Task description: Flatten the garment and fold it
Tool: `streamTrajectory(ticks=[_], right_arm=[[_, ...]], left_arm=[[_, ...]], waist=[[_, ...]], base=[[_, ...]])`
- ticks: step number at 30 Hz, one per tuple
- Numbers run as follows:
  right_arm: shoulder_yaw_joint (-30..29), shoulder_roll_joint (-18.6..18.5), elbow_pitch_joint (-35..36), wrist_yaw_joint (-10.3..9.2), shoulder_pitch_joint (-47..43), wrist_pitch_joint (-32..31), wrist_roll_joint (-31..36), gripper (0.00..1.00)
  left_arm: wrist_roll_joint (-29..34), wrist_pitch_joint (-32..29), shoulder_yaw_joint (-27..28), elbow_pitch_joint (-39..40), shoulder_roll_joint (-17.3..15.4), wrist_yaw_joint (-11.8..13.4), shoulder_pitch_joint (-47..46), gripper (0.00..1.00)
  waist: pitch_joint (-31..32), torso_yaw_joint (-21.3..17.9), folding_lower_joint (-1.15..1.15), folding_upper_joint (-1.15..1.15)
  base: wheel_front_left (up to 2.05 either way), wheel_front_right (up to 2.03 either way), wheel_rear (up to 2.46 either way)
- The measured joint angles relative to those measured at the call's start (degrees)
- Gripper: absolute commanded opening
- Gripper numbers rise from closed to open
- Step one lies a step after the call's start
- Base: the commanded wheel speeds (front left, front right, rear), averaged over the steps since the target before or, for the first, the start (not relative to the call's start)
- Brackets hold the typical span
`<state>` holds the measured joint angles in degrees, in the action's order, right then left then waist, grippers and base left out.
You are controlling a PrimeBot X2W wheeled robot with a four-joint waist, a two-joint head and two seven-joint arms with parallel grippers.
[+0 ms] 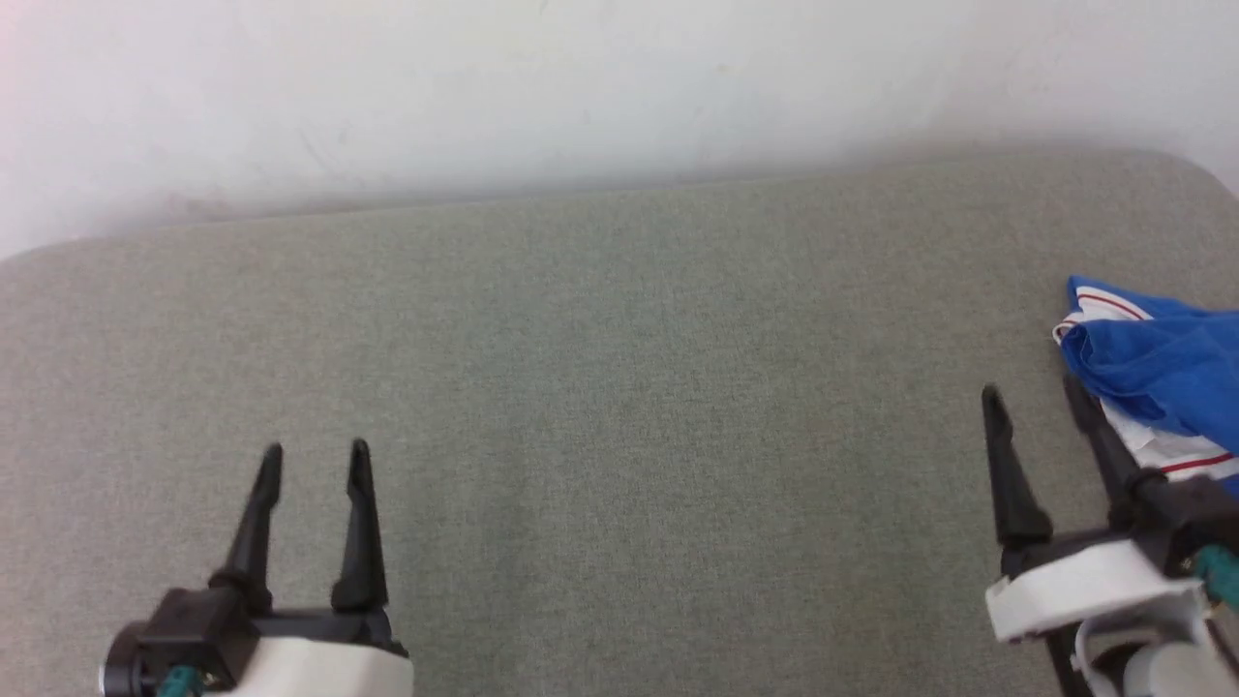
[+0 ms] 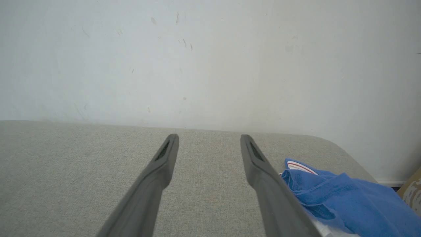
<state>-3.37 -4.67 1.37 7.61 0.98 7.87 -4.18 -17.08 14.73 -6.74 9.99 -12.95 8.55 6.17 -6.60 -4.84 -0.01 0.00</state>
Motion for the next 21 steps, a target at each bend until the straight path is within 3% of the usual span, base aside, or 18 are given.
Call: streamTrajectory(ticks=[9, 21], right_arm=[[0.2, 1.5, -2.0, 0.00, -7.1, 2.5, 1.8, 1.00], [-1.1, 1.6, -5.8, 0.00, -7.7, 4.9, -1.2, 1.00]], left_arm=[[1.9, 0.0, -0.8, -2.8, 2.9, -2.0, 4.3, 1.00], [3.6, 0.0, -1.1, -5.7, 5.4, -4.5, 4.7, 1.00]], waist=[[4.2, 0.7, 0.00, 0.00], [6.0, -0.2, 0.01, 0.00]], base=[[0.00, 0.00, 0.00], [0.00, 0.00, 0.00]])
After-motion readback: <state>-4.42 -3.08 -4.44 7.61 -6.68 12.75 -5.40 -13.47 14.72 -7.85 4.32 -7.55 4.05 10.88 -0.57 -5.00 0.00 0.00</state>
